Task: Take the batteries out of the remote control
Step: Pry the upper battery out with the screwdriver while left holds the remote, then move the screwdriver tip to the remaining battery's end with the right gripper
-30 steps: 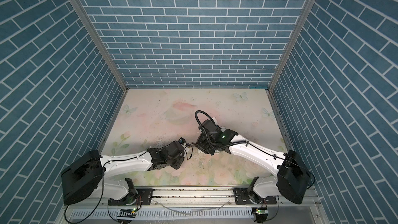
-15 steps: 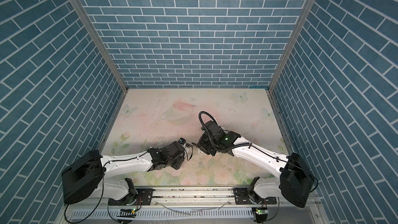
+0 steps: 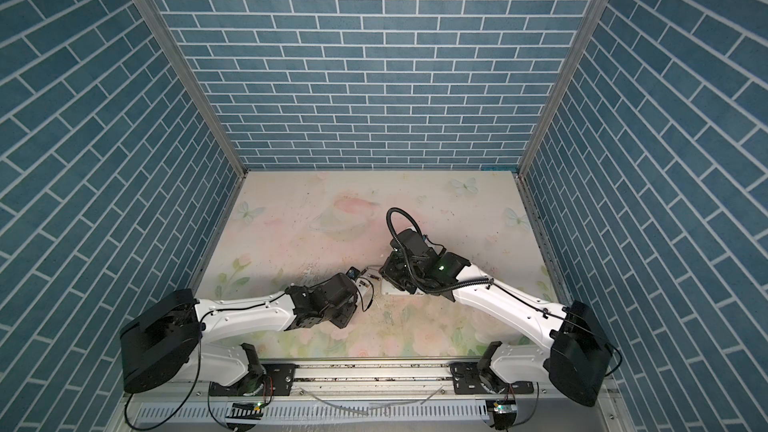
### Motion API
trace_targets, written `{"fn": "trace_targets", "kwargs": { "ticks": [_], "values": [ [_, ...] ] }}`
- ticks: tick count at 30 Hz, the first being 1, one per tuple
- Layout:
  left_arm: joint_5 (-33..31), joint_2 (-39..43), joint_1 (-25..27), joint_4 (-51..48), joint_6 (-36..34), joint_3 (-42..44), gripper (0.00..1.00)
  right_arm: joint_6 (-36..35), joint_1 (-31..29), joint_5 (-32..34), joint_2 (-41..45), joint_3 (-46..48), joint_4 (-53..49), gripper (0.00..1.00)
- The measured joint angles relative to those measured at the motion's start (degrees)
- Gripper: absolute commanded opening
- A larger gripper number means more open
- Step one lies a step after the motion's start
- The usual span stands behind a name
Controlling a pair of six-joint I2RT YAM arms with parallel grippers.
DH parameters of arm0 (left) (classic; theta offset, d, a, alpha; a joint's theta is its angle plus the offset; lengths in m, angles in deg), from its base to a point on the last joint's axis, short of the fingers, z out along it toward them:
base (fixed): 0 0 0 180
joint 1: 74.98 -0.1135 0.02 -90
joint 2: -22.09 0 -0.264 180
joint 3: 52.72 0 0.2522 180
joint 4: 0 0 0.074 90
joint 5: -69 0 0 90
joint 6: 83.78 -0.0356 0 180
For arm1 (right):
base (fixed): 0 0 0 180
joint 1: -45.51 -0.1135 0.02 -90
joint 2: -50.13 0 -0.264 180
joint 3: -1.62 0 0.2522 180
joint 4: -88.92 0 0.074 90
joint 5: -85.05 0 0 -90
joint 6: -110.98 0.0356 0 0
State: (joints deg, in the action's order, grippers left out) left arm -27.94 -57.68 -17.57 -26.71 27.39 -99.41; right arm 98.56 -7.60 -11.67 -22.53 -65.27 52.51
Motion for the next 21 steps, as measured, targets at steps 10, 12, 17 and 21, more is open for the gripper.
{"fn": "trace_targets", "kwargs": {
  "ticks": [10,12,17,21],
  "values": [
    [0.6,0.0,0.0,0.0,-0.6,0.0,0.11,-1.5,-0.1,3.3,0.1,0.0,-0.8,0.0],
    [0.7,0.0,0.1,0.0,-0.7,0.0,0.11,-2.0,-0.1,4.2,0.2,0.0,-0.9,0.0],
    [1.3,0.2,0.2,-0.2,-1.1,-0.1,0.1,-4.0,0.0,5.2,0.7,-0.2,-2.4,0.0],
    [2.6,0.2,0.3,-1.3,-2.7,-0.6,0.09,-9.1,3.1,3.5,3.1,-1.6,-6.6,0.0]
  ]
}}
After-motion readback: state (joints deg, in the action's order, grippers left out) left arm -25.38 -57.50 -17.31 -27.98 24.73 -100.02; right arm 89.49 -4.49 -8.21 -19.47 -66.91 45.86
